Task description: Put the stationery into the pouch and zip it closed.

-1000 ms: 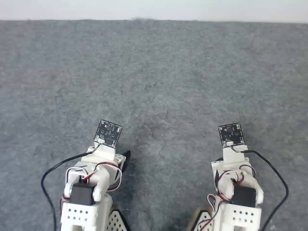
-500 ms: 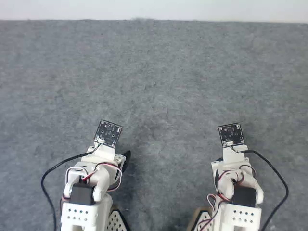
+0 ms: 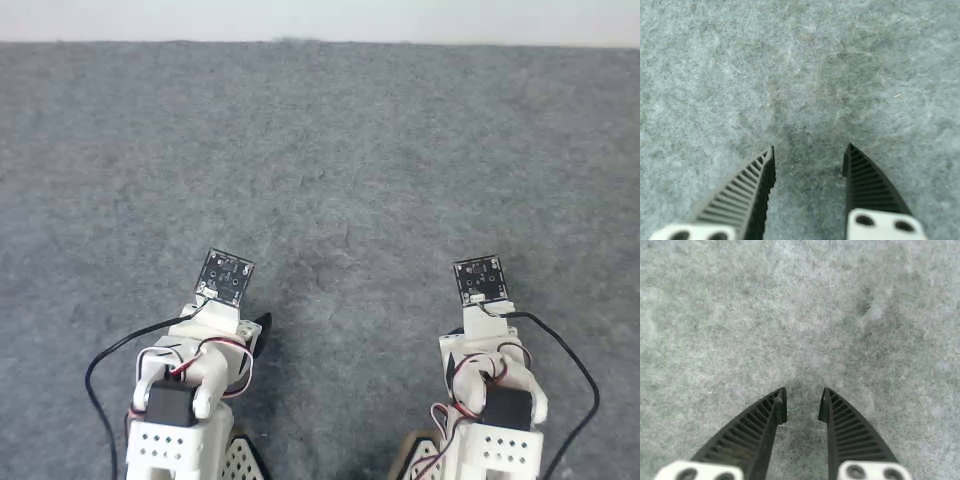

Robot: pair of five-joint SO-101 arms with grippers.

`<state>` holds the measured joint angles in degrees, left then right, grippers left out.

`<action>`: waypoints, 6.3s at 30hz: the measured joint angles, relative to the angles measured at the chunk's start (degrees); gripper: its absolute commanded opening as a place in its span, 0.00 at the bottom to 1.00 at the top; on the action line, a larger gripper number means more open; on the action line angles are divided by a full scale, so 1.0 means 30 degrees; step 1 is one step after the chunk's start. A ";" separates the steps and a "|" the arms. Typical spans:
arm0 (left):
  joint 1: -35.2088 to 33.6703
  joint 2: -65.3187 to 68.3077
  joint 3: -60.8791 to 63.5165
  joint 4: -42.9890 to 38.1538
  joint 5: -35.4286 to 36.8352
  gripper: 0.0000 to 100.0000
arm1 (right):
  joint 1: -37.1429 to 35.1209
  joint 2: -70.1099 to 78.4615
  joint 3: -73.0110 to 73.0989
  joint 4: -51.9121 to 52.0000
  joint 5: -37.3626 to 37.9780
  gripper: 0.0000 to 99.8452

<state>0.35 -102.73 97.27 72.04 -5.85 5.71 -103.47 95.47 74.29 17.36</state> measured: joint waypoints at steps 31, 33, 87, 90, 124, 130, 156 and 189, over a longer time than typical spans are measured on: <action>0.0000 0.0000 0.0000 0.0000 0.0000 0.21 | 0.0000 0.0000 0.0000 0.0000 0.0000 0.13; 0.0000 0.0000 0.0000 0.0000 0.0000 0.21 | 0.0000 0.0000 0.0000 0.0000 0.0000 0.13; 0.0000 0.0000 0.0000 0.0000 0.0000 0.21 | 0.0000 0.0000 0.0000 0.0000 0.0000 0.13; 0.0000 0.0000 0.0000 0.0000 0.0000 0.21 | 0.0000 0.0000 0.0000 0.0000 0.0000 0.13; 0.0000 0.0000 0.0000 0.0000 0.0000 0.21 | -0.3136 0.0000 0.0000 0.0000 0.0000 0.13; 0.0000 0.0000 0.0000 0.0000 0.0000 0.21 | -0.4513 0.0000 0.0000 0.0000 0.0000 0.13; 0.0000 0.0000 0.0000 0.0000 0.0000 0.21 | -0.6388 0.0000 0.0000 0.0000 0.0000 0.13; -0.0059 0.0000 0.0000 0.0000 0.0000 0.21 | -0.6447 0.0000 0.0000 0.0000 0.0000 0.13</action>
<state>0.18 -102.73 97.27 72.04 -5.85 -13.63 -103.47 95.47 74.29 17.36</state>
